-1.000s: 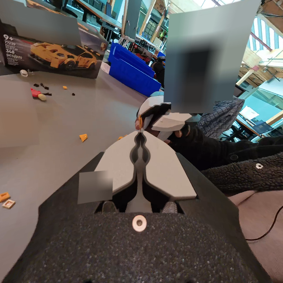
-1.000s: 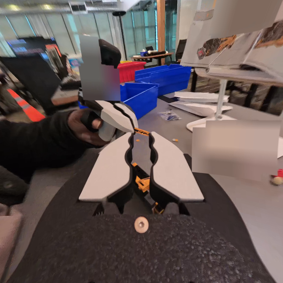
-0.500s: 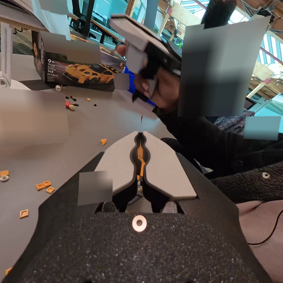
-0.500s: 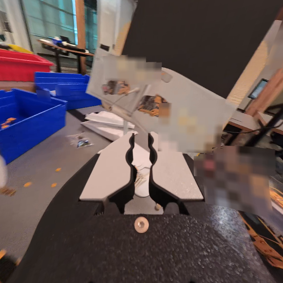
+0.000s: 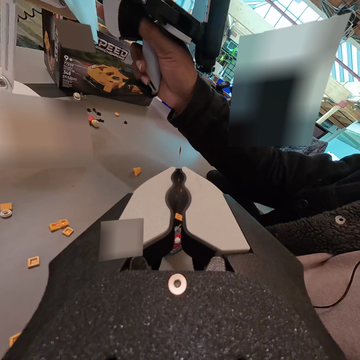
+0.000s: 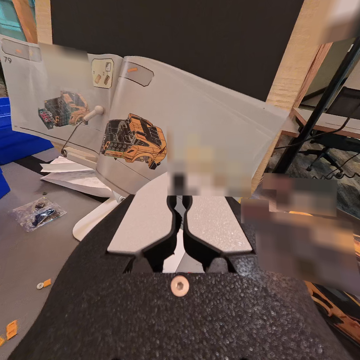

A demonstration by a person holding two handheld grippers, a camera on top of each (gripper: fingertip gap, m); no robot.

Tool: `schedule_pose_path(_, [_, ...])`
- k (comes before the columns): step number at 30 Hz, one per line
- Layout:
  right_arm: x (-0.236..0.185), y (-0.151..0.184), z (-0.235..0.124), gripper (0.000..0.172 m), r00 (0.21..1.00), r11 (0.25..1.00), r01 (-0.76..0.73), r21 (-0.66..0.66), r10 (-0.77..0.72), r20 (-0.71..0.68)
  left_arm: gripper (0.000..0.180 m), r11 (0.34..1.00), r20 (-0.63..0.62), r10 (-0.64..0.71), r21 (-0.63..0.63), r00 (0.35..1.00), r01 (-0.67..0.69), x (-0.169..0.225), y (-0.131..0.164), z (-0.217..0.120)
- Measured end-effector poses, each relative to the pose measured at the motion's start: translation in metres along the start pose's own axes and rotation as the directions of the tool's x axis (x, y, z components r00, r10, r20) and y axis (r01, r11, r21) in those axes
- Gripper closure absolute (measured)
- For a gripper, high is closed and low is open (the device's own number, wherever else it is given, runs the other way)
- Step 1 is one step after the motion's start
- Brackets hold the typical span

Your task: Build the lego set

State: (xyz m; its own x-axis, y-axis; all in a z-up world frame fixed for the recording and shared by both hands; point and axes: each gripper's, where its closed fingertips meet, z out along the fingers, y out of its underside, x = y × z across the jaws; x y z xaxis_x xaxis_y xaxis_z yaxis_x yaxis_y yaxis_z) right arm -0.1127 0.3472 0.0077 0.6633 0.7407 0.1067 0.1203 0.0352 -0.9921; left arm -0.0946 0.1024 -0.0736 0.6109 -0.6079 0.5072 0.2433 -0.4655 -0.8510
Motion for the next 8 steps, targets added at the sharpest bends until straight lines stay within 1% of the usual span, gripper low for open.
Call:
schedule_pose_path(1, [0.0000, 0.0004, 0.0007, 0.172, 1.000, 1.000, 0.001, 0.000, -0.001, 0.001, 0.180, 1.000, 0.001, -0.002, -0.002, 1.000, 0.002, -0.0006, 0.0007, 0.0003])
schedule_pose_path(8, [0.0026, 0.0011, 0.0007, 0.172, 1.000, 1.000, 0.000, -0.002, 0.000, 0.003, 0.180, 1.000, 0.004, -0.002, -0.013, 1.000, 0.002, -0.0022, 0.0035, 0.0023])
